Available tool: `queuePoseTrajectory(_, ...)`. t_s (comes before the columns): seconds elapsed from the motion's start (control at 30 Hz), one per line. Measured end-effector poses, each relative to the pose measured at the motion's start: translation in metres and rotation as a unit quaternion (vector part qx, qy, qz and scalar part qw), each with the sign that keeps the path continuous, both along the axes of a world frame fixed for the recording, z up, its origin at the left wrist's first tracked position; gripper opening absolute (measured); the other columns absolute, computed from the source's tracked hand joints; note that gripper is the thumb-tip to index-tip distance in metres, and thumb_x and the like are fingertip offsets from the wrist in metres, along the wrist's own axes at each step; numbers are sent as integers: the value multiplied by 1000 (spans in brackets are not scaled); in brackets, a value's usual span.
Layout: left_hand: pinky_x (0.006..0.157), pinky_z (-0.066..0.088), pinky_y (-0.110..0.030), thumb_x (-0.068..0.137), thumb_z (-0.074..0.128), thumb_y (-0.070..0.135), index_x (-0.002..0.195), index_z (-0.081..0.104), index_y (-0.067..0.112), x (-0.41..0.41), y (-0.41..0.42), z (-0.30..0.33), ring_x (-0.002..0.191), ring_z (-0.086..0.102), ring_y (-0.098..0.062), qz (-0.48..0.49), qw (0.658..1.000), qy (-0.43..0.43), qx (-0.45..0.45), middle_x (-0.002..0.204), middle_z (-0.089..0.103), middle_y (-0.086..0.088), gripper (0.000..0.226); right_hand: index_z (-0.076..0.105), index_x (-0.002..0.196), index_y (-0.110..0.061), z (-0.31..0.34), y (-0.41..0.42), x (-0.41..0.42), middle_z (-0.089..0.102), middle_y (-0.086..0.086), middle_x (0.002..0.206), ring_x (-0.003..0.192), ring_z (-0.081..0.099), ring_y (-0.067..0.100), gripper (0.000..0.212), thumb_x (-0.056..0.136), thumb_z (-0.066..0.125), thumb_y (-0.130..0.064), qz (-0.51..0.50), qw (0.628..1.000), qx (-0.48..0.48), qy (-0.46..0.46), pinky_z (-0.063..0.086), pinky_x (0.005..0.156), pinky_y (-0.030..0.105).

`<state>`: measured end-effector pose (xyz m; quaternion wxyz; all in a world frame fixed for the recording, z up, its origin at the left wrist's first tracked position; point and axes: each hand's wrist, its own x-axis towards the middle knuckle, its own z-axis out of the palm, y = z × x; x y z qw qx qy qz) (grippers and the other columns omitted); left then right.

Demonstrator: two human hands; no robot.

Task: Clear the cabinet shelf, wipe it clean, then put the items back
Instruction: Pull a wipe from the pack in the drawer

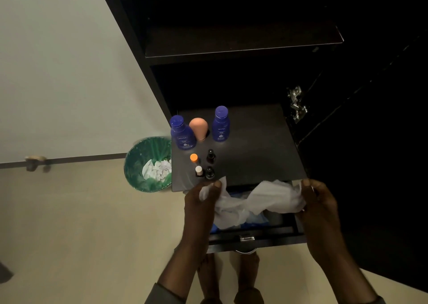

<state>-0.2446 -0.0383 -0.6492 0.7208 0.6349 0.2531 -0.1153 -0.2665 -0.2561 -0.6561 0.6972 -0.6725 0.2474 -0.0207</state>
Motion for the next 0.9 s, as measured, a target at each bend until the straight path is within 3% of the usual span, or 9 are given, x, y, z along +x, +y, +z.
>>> queuePoseTrajectory(0.1, 71, 48, -37, 92, 61, 25, 97, 66, 1, 0, -3, 1, 79, 62, -28, 13, 999, 10, -33, 81, 66, -16, 25, 60, 100, -20, 0, -3, 3, 72, -12, 89, 81, 71, 7, 17, 99, 46, -30, -20, 997, 66, 43, 55, 61, 23)
queuePoseTrajectory(0.23, 85, 48, -46, 90, 61, 30, 103, 69, 7, 5, 6, 4, 92, 61, -32, 61, 994, 3, -88, 99, 66, -26, 27, 60, 115, -12, 2, -17, 5, 72, 9, 108, 88, 74, 17, 30, 100, 44, -32, -52, 981, 167, 79, 60, 64, 26)
queuePoseTrajectory(0.37, 84, 44, -44, 92, 56, 34, 98, 70, 9, 2, 24, -1, 91, 59, -33, 80, 988, 65, -118, 92, 64, -19, 29, 65, 97, -20, 6, -27, 6, 77, 0, 84, 71, 74, 12, 30, 99, 44, -41, -51, 961, 243, 125, 59, 54, 23)
queuePoseTrajectory(0.43, 72, 49, -35, 93, 52, 32, 87, 71, 10, -3, 29, 2, 74, 62, -28, 55, 987, 79, -128, 79, 67, -12, 30, 68, 98, -20, 5, -25, 5, 76, 0, 84, 73, 73, 14, 27, 92, 52, -42, -19, 962, 237, 136, 58, 55, 24)
queuePoseTrajectory(0.5, 62, 46, -30, 95, 47, 27, 82, 74, 12, -9, 31, 5, 64, 58, -20, 32, 987, 79, -134, 73, 68, -7, 34, 68, 101, -19, 2, -19, 5, 76, 3, 91, 80, 73, 17, 22, 80, 62, -27, 34, 963, 223, 147, 60, 58, 26)
queuePoseTrajectory(0.63, 83, 45, -41, 85, 57, 35, 88, 70, 3, -17, 36, -9, 83, 60, -29, 24, 986, 98, -130, 89, 66, -17, 35, 63, 110, -24, -17, -3, 10, 69, 10, 111, 100, 68, 28, 49, 69, 77, -3, 126, 961, 136, 207, 62, 74, 37)
queuePoseTrajectory(0.77, 98, 49, -51, 72, 72, 57, 109, 71, 13, -15, 28, -28, 104, 66, -36, 19, 986, 143, -87, 109, 71, -16, 58, 65, 113, -29, -40, 12, 11, 67, 4, 112, 101, 64, 26, 50, 69, 86, -19, 155, 955, 35, 251, 61, 73, 39)
queuePoseTrajectory(0.83, 87, 55, -43, 76, 75, 45, 97, 74, 12, -14, 23, -35, 92, 70, -32, -11, 989, 145, -29, 95, 74, -15, 39, 65, 112, -28, -49, 20, 12, 67, 5, 112, 101, 63, 26, 42, 74, 83, -23, 158, 953, 20, 257, 60, 79, 44)
queuePoseTrajectory(0.9, 74, 52, -28, 79, 76, 30, 91, 71, 18, -18, 19, -44, 85, 68, -21, -109, 981, 133, 87, 91, 72, -8, 18, 64, 111, -28, -56, 29, 15, 65, 6, 113, 100, 63, 26, 35, 80, 79, -25, 149, 952, 9, 266, 57, 85, 49)
